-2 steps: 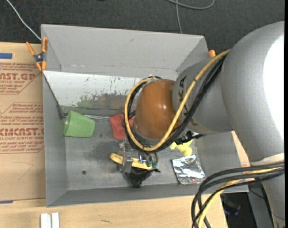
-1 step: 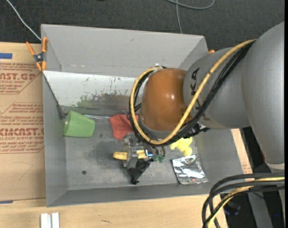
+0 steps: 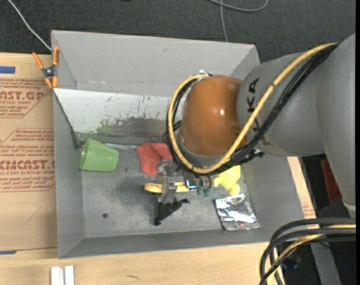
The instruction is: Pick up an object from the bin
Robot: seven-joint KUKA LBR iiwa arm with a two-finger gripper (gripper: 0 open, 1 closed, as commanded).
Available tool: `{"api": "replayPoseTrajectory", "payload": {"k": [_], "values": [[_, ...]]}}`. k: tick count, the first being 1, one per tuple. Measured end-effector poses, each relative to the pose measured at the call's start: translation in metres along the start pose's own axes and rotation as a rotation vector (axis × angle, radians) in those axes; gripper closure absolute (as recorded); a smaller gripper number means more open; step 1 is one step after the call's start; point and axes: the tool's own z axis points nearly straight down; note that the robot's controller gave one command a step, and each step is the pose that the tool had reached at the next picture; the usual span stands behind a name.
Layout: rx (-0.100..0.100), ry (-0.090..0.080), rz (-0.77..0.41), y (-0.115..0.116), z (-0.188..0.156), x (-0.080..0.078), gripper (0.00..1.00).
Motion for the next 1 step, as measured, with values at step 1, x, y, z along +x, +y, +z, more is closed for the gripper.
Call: {"api": "replayPoseTrajectory", "payload": {"k": [1], "values": [[0.002,0.003,-0.102,-0.0264,-0.1346,0.0168,1.00]]}}
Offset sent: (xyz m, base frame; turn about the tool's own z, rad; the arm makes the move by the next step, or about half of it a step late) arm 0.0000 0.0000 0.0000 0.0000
